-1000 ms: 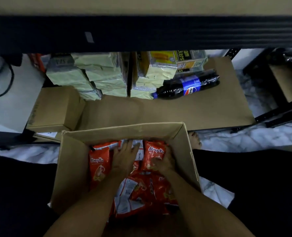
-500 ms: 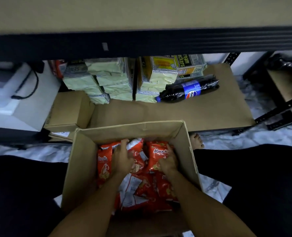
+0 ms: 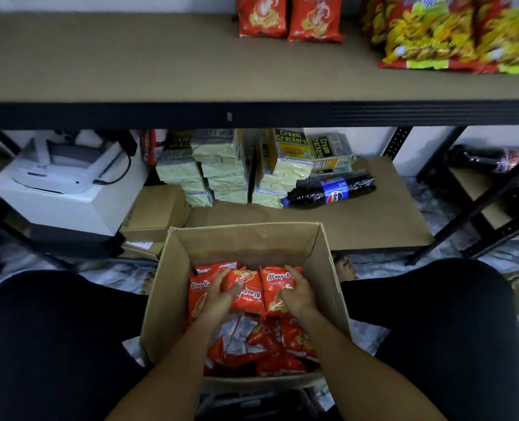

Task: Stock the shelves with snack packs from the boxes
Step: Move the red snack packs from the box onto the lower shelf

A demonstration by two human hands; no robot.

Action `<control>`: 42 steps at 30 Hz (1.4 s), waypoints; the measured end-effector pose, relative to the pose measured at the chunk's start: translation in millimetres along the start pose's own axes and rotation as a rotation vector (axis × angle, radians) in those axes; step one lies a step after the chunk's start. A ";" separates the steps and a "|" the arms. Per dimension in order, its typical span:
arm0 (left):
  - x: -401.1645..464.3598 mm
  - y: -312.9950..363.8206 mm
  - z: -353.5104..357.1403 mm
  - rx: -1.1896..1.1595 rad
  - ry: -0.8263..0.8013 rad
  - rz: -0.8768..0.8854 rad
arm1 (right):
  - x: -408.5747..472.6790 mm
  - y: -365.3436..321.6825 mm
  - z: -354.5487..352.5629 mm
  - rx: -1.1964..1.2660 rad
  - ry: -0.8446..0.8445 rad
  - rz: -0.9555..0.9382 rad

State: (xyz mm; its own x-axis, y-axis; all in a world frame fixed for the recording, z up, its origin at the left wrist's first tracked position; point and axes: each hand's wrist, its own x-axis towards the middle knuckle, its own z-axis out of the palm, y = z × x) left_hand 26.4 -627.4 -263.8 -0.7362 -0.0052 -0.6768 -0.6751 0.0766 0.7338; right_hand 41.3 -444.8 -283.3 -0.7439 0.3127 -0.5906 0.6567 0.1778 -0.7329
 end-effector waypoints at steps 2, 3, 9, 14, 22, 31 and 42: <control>-10.3 7.3 2.2 0.073 -0.064 0.048 | -4.5 2.6 -2.0 0.014 0.023 -0.039; -15.5 11.9 3.9 0.164 -0.065 0.120 | -10.2 -1.2 -4.6 0.016 0.022 -0.064; -58.6 53.5 10.4 0.312 0.108 0.474 | -52.5 -54.0 -29.9 0.060 0.090 -0.316; -96.8 103.8 -0.7 0.032 0.231 0.690 | -76.0 -107.7 -42.0 0.037 0.130 -0.601; -149.1 205.4 -3.4 -0.190 0.150 0.993 | -123.9 -192.6 -86.0 0.075 0.169 -0.924; -171.4 350.5 -15.9 0.174 0.183 1.171 | -143.0 -295.2 -150.6 0.026 0.451 -1.116; -137.6 443.9 29.4 1.084 0.550 1.107 | -75.9 -353.7 -165.6 -0.196 0.476 -0.904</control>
State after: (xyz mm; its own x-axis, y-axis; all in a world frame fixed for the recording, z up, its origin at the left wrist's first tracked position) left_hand -170.6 -563.3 153.2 -0.8958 0.2101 0.3918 0.3317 0.9026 0.2745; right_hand -113.9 -377.0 76.6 -0.8705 0.3160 0.3773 -0.0810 0.6642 -0.7432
